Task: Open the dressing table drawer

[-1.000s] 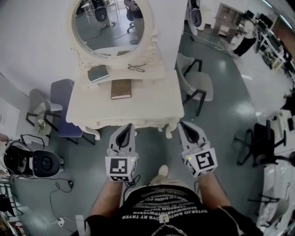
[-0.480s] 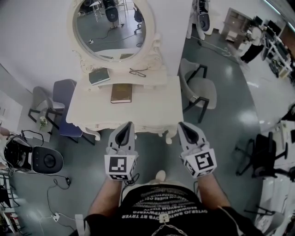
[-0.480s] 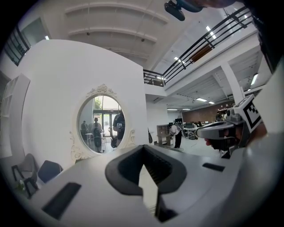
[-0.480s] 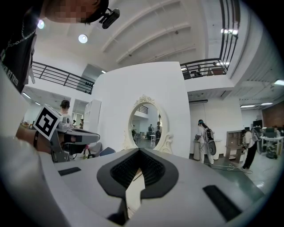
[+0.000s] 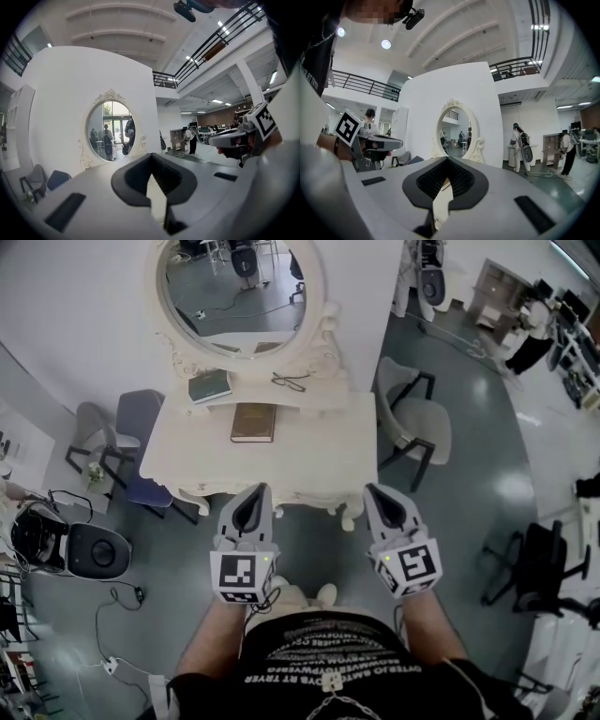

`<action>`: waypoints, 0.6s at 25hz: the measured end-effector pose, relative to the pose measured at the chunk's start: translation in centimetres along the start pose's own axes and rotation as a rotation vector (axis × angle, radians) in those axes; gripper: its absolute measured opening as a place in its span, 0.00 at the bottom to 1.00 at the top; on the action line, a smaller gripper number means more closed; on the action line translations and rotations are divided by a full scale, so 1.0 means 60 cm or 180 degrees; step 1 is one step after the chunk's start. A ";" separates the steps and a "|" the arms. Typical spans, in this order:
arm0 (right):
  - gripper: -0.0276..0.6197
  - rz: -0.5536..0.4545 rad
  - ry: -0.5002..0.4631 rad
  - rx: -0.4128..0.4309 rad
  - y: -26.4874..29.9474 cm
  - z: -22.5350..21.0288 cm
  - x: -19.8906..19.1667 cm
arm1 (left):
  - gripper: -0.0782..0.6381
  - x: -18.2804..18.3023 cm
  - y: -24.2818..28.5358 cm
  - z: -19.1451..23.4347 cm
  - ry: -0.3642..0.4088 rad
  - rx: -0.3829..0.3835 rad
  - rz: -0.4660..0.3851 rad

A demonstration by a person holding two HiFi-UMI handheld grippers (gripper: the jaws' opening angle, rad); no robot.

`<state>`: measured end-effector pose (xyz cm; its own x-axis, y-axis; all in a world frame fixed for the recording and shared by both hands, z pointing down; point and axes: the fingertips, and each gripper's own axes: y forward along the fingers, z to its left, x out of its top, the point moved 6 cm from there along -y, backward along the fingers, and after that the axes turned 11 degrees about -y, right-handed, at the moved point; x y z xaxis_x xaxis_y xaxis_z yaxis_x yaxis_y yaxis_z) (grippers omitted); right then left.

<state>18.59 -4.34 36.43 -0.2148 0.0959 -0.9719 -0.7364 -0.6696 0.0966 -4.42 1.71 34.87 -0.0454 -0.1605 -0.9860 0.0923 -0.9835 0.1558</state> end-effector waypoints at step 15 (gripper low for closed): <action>0.03 0.0056 0.0037 -0.0058 0.056 -0.005 -0.008 | 0.11 -0.004 0.050 0.037 0.0003 -0.0125 0.0076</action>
<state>16.40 -6.88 37.13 -0.2202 0.0755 -0.9725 -0.7207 -0.6845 0.1100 -6.35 -1.37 35.72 -0.0418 -0.1837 -0.9821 0.1323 -0.9753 0.1768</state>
